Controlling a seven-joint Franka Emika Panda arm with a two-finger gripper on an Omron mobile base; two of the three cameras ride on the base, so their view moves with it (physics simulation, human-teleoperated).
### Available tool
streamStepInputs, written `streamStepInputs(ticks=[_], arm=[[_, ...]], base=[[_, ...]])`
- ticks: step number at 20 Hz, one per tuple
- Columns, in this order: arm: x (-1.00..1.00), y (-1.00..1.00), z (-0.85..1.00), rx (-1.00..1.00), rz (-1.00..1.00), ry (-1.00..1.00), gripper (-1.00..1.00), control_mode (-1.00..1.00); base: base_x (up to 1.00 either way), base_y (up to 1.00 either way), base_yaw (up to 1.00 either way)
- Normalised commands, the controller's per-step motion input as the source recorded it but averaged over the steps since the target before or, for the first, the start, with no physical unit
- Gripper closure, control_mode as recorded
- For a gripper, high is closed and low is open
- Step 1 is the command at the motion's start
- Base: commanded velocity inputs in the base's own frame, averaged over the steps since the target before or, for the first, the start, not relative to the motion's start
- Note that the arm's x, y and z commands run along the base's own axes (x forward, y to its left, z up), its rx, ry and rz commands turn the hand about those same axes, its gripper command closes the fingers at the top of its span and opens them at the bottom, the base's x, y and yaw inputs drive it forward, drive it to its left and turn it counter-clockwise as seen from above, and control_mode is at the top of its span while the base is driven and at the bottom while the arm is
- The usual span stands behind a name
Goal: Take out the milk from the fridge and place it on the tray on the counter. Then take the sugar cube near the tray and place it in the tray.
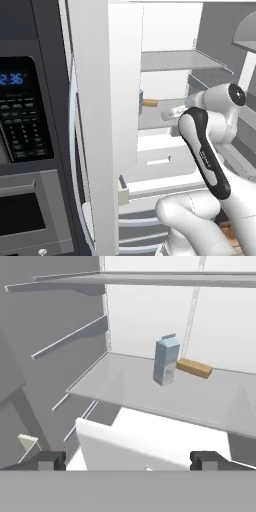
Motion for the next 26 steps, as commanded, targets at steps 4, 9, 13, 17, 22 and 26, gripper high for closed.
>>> streamStepInputs(ticks=[4, 9, 13, 17, 22, 26], arm=[[0.27, -0.02, 0.09, 0.01, 0.07, -0.06, -1.0, -1.0], [0.3, -0.06, 0.08, 0.02, 0.07, -0.03, -1.0, -1.0], [0.23, -0.07, 0.01, 0.03, 0.13, -0.06, -1.0, -1.0], [0.24, -0.06, 0.0, 0.03, 0.16, -0.16, -1.0, -1.0], [0.3, 0.0, 0.0, 0.02, 0.07, -0.15, -1.0, -1.0], [0.21, 0.0, 0.0, 0.02, 0.04, -0.09, -1.0, -1.0]], base=[[0.0, 0.0, 0.0], [0.0, 0.0, 0.0], [0.0, 0.0, 0.0], [0.0, 0.0, 0.0], [0.0, 0.0, 0.0], [0.0, 0.0, 0.0]])
